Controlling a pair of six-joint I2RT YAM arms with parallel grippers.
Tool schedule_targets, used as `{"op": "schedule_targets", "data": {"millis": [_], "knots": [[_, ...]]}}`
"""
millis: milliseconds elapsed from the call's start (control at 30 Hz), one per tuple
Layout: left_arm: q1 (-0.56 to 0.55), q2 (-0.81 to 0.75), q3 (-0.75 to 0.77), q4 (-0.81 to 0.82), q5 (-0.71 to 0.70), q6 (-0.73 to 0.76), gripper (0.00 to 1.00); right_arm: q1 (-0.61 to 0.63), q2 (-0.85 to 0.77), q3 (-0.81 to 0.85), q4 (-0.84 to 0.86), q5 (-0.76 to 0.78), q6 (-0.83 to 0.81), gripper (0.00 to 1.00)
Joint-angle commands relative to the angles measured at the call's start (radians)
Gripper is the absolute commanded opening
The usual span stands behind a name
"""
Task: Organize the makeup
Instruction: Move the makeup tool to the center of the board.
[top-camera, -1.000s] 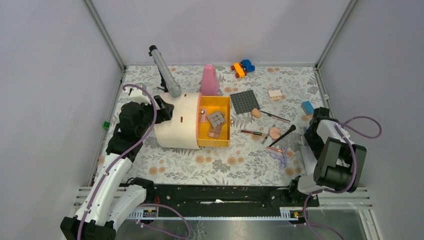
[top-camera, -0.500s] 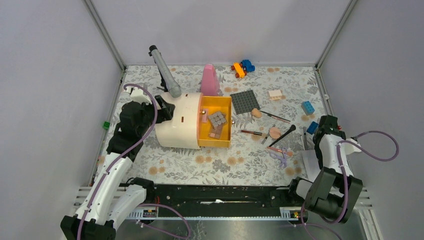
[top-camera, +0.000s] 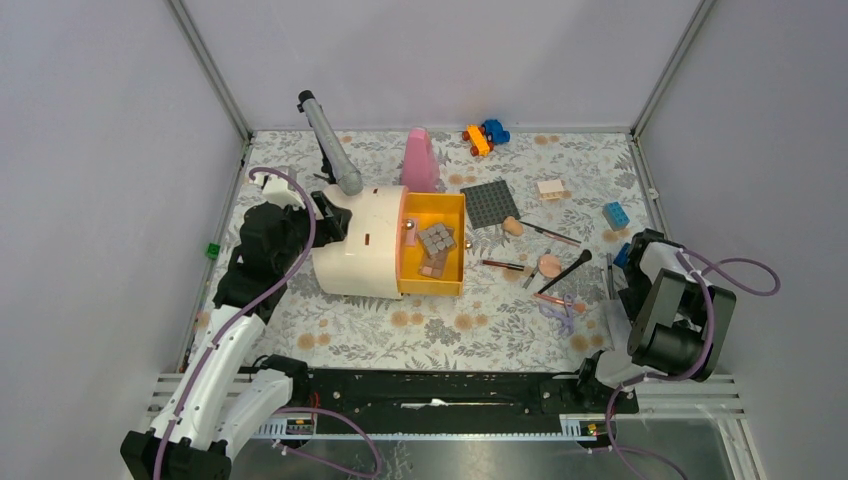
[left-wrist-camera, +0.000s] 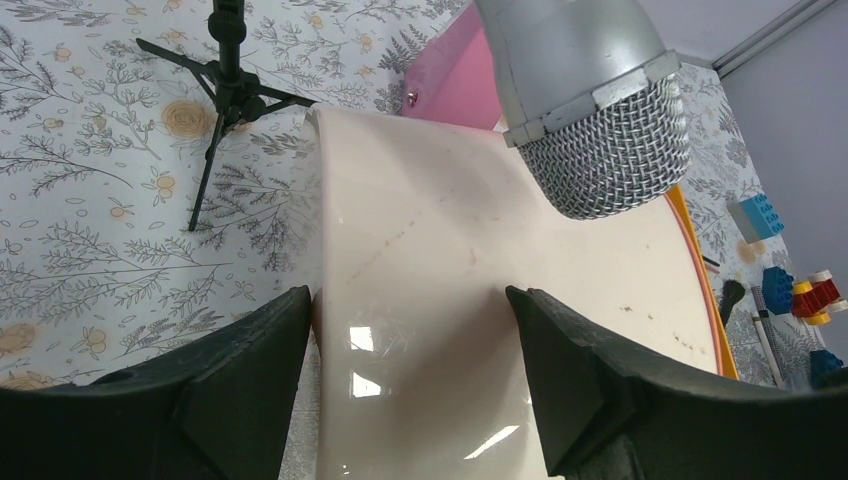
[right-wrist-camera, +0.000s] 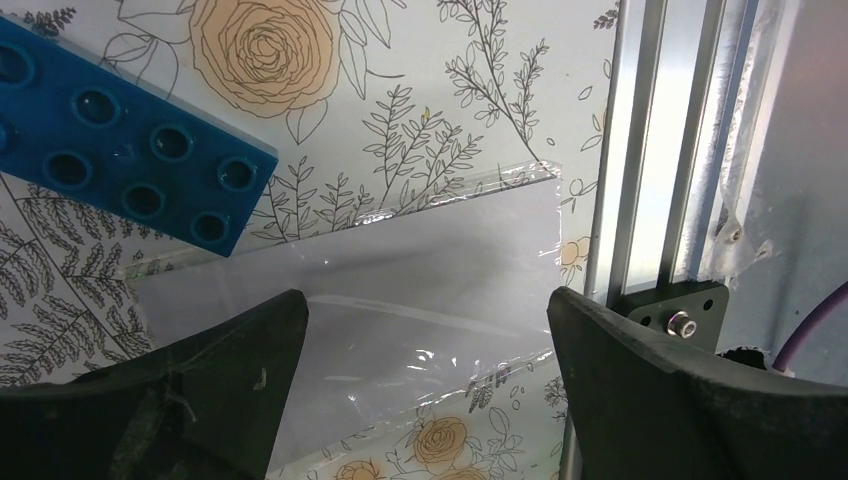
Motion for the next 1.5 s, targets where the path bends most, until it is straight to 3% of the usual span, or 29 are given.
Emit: {"op": "schedule_targets", "data": {"millis": [0,267,667,867,1167,1267,1467], "knots": [[-0.022,0.018,-0.037,-0.133,0.088,0.034,0.74,-0.005,0.085,-0.033,0.071,-0.091,-0.036,1.00],[-0.023,0.011,-0.036,-0.136,0.077,0.034,0.74,0.067,0.085,-0.050,0.118,-0.155,-0.055,1.00],[-0.023,0.004,-0.036,-0.138,0.070,0.036,0.74,0.468,0.189,0.044,0.096,-0.207,0.142,1.00],[-0.023,-0.002,-0.034,-0.141,0.060,0.035,0.74,0.690,0.269,0.185,-0.005,-0.169,0.260,1.00],[-0.023,-0.016,-0.032,-0.147,0.036,0.034,0.74,0.938,0.432,0.407,-0.064,-0.156,0.268,1.00],[-0.023,-0.021,-0.033,-0.147,0.036,0.034,0.74,0.962,0.395,0.428,-0.062,-0.128,0.227,1.00],[-0.022,-0.024,-0.031,-0.150,0.034,0.034,0.74,0.961,0.165,0.388,-0.005,-0.021,0.038,1.00]]}}
